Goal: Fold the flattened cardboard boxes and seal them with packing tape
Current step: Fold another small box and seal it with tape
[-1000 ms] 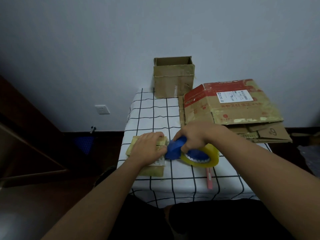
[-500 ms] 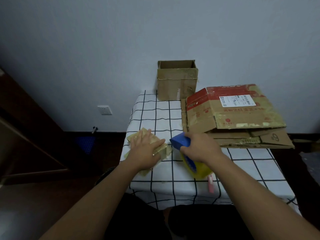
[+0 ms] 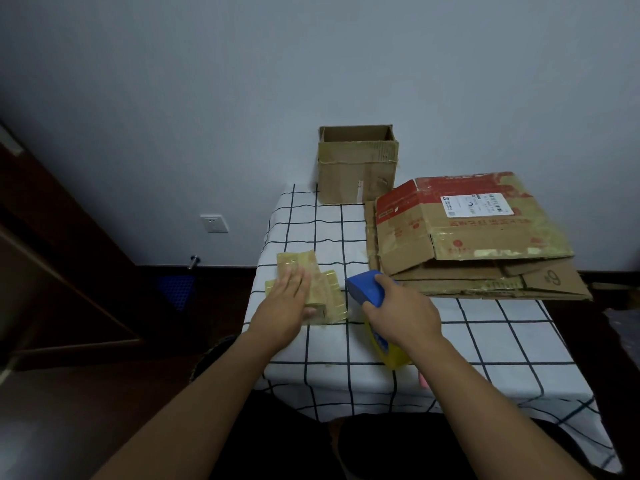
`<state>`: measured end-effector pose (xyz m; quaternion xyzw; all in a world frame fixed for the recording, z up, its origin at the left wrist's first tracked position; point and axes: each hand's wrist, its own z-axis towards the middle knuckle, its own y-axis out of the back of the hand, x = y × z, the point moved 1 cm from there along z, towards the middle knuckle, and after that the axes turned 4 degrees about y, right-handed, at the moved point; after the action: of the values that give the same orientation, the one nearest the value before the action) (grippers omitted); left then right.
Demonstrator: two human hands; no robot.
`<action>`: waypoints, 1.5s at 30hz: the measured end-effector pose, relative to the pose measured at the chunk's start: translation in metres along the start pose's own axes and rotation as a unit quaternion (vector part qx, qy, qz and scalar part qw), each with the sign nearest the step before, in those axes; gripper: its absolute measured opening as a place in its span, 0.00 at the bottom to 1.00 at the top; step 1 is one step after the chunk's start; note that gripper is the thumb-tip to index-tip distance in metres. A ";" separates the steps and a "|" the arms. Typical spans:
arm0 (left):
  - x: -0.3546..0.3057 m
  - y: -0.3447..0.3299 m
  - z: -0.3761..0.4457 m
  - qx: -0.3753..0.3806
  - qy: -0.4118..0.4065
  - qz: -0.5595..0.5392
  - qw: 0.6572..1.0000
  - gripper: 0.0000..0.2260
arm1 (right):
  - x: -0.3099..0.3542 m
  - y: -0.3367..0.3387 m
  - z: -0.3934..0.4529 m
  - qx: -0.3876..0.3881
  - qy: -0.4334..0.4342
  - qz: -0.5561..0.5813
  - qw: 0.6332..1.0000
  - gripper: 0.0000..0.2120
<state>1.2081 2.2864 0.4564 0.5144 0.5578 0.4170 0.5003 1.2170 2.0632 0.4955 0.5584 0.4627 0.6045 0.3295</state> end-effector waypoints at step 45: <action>-0.016 0.025 -0.026 -0.029 0.051 -0.125 0.990 0.28 | -0.027 0.030 -0.044 -0.071 0.005 0.226 0.972 0.31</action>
<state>1.1862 2.2750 0.4869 0.4036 0.6300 0.3929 0.5346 1.1817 2.0193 0.5155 0.6210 0.2822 0.6971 0.2210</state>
